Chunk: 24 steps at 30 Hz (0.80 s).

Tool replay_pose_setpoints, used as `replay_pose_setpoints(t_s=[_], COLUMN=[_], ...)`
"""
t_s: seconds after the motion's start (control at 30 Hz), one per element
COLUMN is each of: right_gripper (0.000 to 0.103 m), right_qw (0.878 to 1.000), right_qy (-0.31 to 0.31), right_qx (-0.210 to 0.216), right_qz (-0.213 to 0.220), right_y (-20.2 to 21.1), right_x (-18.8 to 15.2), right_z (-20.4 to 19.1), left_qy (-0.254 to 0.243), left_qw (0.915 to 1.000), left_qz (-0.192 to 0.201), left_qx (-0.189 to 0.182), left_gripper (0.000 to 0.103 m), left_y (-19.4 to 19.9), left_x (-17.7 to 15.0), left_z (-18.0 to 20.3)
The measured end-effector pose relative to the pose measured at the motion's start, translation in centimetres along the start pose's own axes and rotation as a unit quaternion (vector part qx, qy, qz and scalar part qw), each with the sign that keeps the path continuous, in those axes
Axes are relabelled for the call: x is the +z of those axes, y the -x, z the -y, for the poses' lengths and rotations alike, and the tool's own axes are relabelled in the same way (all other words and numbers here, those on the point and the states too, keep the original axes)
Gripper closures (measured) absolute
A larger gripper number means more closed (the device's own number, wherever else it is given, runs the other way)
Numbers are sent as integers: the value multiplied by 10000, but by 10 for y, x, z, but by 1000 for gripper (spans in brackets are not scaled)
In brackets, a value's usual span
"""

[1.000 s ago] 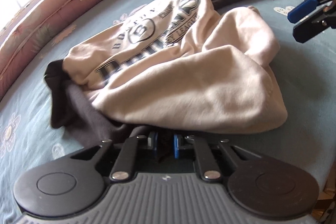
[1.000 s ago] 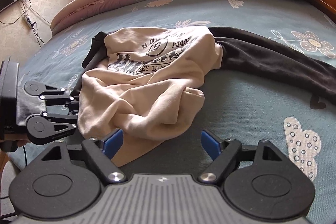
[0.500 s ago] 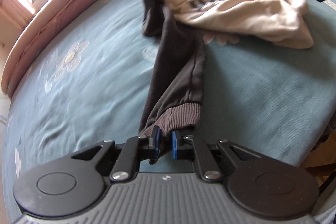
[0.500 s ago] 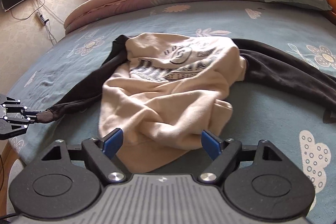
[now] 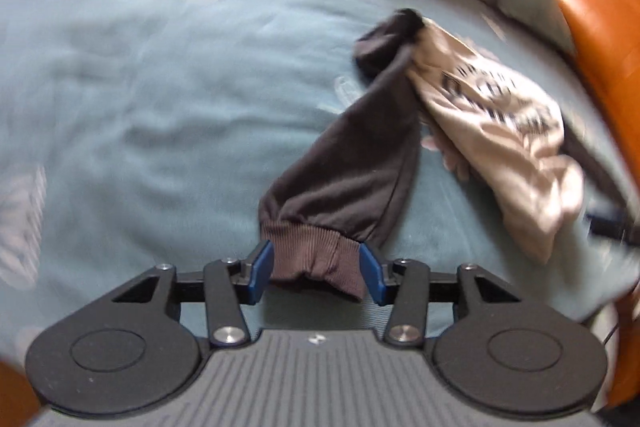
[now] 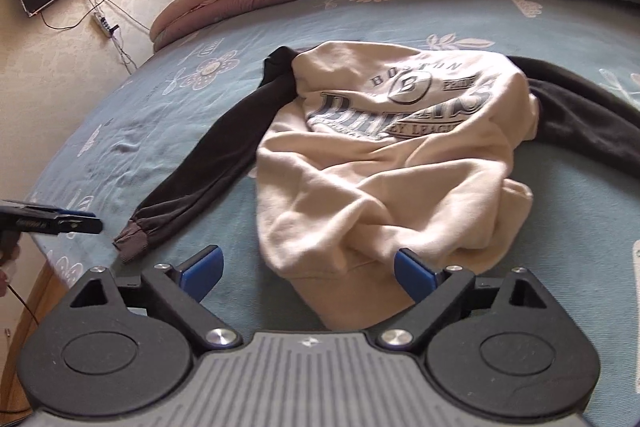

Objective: Fold clothes
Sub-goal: 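Grasp the black sleeve cuff with the left gripper and pull it straight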

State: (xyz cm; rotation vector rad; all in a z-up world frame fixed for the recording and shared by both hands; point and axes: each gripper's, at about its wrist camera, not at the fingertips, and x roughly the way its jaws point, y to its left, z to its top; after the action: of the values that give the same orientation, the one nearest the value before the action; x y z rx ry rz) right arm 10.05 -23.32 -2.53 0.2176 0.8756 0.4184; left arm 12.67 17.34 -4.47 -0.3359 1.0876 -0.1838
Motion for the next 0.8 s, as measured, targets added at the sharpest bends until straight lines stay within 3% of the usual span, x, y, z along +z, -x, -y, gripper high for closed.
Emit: replay_pose_setpoints(t_s=[0.1,0.23,0.43,0.57,0.6,0.67,0.8], right_gripper=[7,7,6,6,6,6,5], right_qw=[9999,9998,9998,9997,9998,9998,9995], right_qy=[-67,-191,-180,-222,-208,-210,-305], right_qx=[107,80,-29,-29,-25,-30,-55], right_qz=[63,35,-4,-38,-33,-18,16], right_y=[1,1,-1,-5,-4,-3,0], right_x=[-3,-7,-7,-9,-10,-13,-18], right_z=[-3,1,6,5,4,3,5], left_qy=[909,1105,620,477,386,175,-441], left_qw=[9950,9931,9972,9959,9964,9973,9968], left_qz=[-224,-382,-422,-770,-753,-716,-487], left_qx=[-336,-14,0,4,-14,-27,457], left_gripper=[57,57,51,49,43,42,43], left_y=[-17,-31,-27,-50,-51,-52,-56], left_x=[-2,-2,19,27,27,25,10], left_z=[-24,-34,-31,-33,-28,-19,6])
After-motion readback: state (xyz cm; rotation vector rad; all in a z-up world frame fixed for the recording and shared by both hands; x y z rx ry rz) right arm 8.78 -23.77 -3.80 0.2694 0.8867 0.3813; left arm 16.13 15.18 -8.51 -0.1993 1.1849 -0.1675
